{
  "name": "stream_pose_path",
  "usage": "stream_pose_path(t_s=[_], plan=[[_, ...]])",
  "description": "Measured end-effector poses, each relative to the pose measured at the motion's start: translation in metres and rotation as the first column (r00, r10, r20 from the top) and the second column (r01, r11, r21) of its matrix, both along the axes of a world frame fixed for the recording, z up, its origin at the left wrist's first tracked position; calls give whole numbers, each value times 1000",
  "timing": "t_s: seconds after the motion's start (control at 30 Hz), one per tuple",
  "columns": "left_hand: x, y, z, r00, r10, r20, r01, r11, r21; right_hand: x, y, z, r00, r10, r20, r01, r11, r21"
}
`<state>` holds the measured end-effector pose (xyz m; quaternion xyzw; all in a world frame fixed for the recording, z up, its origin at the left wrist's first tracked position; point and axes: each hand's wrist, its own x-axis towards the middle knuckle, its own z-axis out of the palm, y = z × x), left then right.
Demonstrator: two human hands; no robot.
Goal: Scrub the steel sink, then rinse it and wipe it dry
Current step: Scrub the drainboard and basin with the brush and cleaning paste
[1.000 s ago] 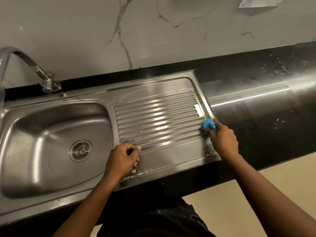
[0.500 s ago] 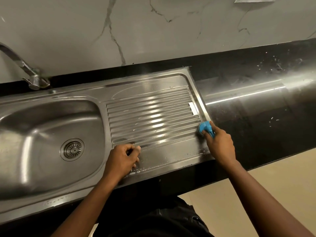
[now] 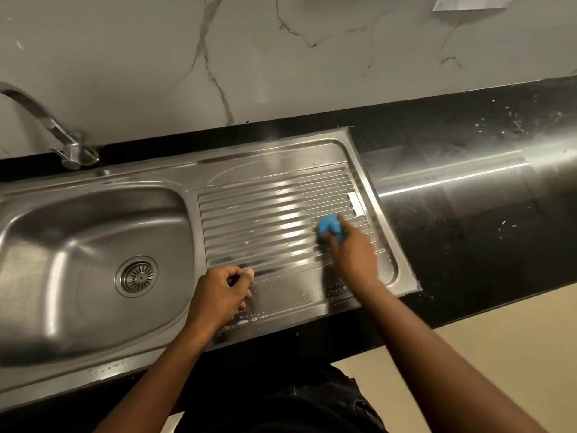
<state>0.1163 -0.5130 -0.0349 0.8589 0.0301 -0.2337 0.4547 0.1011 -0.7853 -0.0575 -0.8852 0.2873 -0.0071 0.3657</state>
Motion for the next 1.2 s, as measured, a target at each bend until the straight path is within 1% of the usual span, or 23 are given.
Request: stream_pose_path(t_s=[0.07, 0.1, 0.17, 0.2, 0.3, 0.4, 0.5, 0.57, 0.67, 0.73, 0.83, 0.9, 0.97, 1.0, 1.1, 1.2], plan=[[3, -4, 0, 1000, -5, -5, 5, 1000, -2, 6, 42, -2, 993, 115, 15, -116, 993, 20], [5, -5, 0, 1000, -6, -3, 6, 1000, 1, 8, 62, -1, 982, 188, 1, -188, 982, 0], [8, -7, 1, 1000, -9, 7, 9, 1000, 11, 12, 86, 2, 949, 307, -65, -310, 949, -50], [9, -7, 1, 1000, -10, 10, 10, 1000, 11, 12, 87, -1, 937, 336, -94, -342, 937, -64], [10, -5, 1, 1000, 5, 3, -5, 1000, -14, 9, 60, 1, 948, 303, -101, -310, 948, -74], [8, -1, -1, 1000, 14, 5, -14, 1000, -15, 2, -1, 11, 984, 157, -89, -163, 984, -68], [4, 4, -3, 1000, 27, 6, -27, 1000, -11, -9, -65, 16, 995, -19, -98, 8, 994, -110], [2, 11, -3, 999, 43, 5, -43, 999, -8, -11, -72, 13, 994, -67, -86, 60, 994, -88], [-2, 20, -1, 996, 89, 7, -89, 996, -12, -4, -31, 6, 998, -12, -63, 8, 998, -58], [-4, 28, 2, 993, 119, 15, -119, 993, -4, 1, 9, 0, 997, 73, -34, -74, 997, -33], [-9, 42, 3, 990, 142, 0, -142, 990, 2, 11, 78, -6, 979, 196, -50, -195, 981, 20], [-11, 51, 3, 988, 154, -5, -154, 988, 21, 22, 128, -5, 945, 318, -72, -318, 948, 15], [-12, 61, 4, 985, 173, -7, -173, 984, 34, 32, 171, -3, 892, 438, -114, -443, 896, -27], [-13, 65, 4, 984, 179, -7, -178, 983, 38, 36, 183, -2, 872, 472, -129, -481, 876, -47], [-13, 77, 5, 982, 188, 0, -188, 981, 40, 39, 182, -3, 859, 492, -140, -505, 859, -79], [-13, 87, 5, 983, 183, -6, -182, 983, 29, 30, 137, 3, 904, 408, -124, -415, 909, -40]])
